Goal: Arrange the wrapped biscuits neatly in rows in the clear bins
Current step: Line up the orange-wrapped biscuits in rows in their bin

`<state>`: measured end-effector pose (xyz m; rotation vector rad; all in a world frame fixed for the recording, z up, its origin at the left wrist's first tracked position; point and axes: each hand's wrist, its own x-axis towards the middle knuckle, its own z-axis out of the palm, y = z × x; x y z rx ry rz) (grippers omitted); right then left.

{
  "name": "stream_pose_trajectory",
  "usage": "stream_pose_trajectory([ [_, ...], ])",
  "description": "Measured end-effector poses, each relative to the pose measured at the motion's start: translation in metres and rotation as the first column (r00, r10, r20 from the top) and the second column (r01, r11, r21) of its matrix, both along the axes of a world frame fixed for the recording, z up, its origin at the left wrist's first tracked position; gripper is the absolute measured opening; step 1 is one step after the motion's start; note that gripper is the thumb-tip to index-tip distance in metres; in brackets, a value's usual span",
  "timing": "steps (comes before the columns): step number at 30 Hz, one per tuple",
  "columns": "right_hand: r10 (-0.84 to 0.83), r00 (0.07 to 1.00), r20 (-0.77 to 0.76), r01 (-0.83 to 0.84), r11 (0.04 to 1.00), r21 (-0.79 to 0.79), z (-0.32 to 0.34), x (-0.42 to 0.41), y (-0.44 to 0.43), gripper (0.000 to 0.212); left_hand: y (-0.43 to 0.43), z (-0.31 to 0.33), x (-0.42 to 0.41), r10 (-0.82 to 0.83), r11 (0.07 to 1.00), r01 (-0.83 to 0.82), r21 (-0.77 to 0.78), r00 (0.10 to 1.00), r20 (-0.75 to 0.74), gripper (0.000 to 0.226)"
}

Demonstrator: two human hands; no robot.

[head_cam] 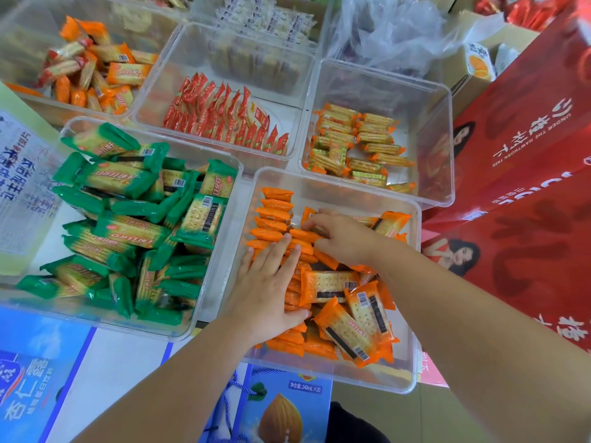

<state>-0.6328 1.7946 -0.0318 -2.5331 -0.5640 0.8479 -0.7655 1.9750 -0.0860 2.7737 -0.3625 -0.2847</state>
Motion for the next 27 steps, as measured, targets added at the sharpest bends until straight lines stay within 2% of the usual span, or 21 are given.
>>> stream_pose_trajectory([
  [3, -0.059, 0.998, 0.015, 0.06, 0.996, -0.07, -0.006, 0.002, 0.003, 0.038, 0.0, -0.001, 0.001, -0.006, 1.0, 0.006, 0.021, 1.0, 0.002, 0.116],
  [6, -0.118, 0.993, 0.004, 0.118, 0.987, -0.105, -0.007, 0.004, 0.009, 0.06, 0.0, -0.002, 0.001, -0.013, 0.999, 0.013, 0.034, 1.0, -0.007, 0.115],
  [7, -0.123, 0.992, -0.011, 0.121, 0.987, -0.101, -0.007, 0.006, 0.011, 0.061, 0.0, -0.002, 0.001, -0.014, 0.999, 0.014, 0.04, 1.0, -0.007, 0.114],
  [10, -0.176, 0.981, -0.083, 0.176, 0.984, -0.006, -0.005, 0.014, 0.019, 0.047, 0.0, -0.003, 0.001, -0.013, 0.999, 0.013, 0.048, 1.0, -0.006, 0.114],
  [12, -0.224, 0.973, -0.064, 0.227, 0.973, 0.048, -0.003, 0.018, 0.023, 0.039, 0.0, -0.002, 0.001, -0.012, 0.999, 0.012, 0.048, 1.0, -0.006, 0.114],
  [15, -0.252, 0.968, 0.001, 0.251, 0.964, 0.087, -0.004, 0.022, 0.023, 0.016, 0.0, -0.003, 0.001, -0.01, 0.999, 0.011, 0.045, 1.0, -0.008, 0.115],
  [19, -0.228, 0.968, 0.107, 0.233, 0.972, -0.039, -0.006, 0.018, 0.024, 0.034, -0.001, -0.003, 0.001, -0.012, 0.999, 0.012, 0.053, 1.0, -0.013, 0.115],
  [21, -0.242, 0.966, 0.095, 0.252, 0.961, -0.111, -0.01, 0.015, 0.022, 0.045, -0.001, -0.002, 0.002, -0.012, 0.998, 0.014, 0.056, 1.0, -0.021, 0.115],
  [23, -0.218, 0.973, 0.068, 0.227, 0.96, -0.163, -0.013, 0.013, 0.022, 0.046, -0.001, -0.001, 0.002, -0.013, 0.998, 0.015, 0.063, 0.999, -0.032, 0.115],
  [27, -0.144, 0.989, 0.02, 0.145, 0.987, -0.068, -0.007, 0.013, 0.023, 0.042, -0.002, 0.006, 0.005, -0.029, 0.995, 0.033, 0.094, 0.998, -0.047, 0.116],
])
